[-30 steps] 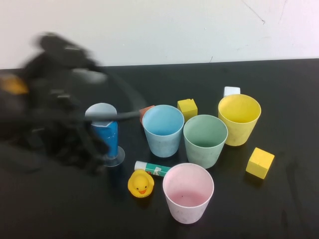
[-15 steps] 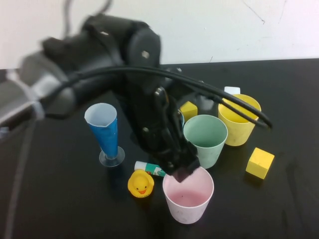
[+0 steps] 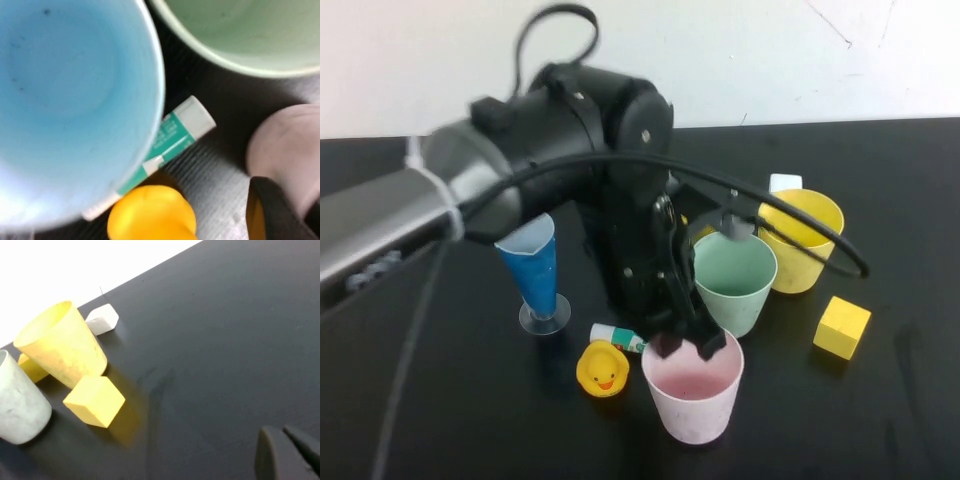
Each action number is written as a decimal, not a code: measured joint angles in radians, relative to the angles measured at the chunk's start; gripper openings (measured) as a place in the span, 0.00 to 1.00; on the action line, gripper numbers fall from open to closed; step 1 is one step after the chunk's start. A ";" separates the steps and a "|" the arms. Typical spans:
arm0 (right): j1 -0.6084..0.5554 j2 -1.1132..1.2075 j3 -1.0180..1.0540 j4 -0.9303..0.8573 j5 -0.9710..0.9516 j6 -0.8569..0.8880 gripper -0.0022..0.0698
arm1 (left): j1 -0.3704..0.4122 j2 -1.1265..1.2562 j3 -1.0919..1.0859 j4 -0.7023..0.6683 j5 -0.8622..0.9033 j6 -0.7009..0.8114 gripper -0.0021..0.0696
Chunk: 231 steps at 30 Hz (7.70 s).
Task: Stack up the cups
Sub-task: Pick up the pink cup, then place the pink cup on the blue cup, then pick up the yellow cup, then place the yellow cup on the green cup, then pick up the green cup, then place the green cup on the pink cup
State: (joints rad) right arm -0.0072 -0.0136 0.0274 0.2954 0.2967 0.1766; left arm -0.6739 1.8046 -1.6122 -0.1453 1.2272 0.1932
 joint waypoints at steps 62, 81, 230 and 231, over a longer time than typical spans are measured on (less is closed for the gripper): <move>0.000 0.000 0.000 -0.001 -0.023 -0.040 0.03 | 0.138 -0.077 -0.101 0.156 -0.182 -0.240 0.23; 0.000 0.067 -0.256 0.223 0.214 -0.497 0.03 | 0.138 -0.359 0.003 0.173 -0.328 -0.103 0.03; 0.473 1.840 -1.979 0.251 0.905 -0.965 0.34 | 0.138 -1.369 1.024 0.134 -0.570 -0.226 0.03; 0.473 1.852 -1.980 0.261 0.900 -0.972 0.34 | 0.138 -1.369 1.024 0.134 -0.570 -0.226 0.03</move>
State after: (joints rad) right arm 0.4660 1.8388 -1.9523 0.5566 1.1969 -0.7956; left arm -0.5355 0.4359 -0.5885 -0.0112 0.6569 -0.0331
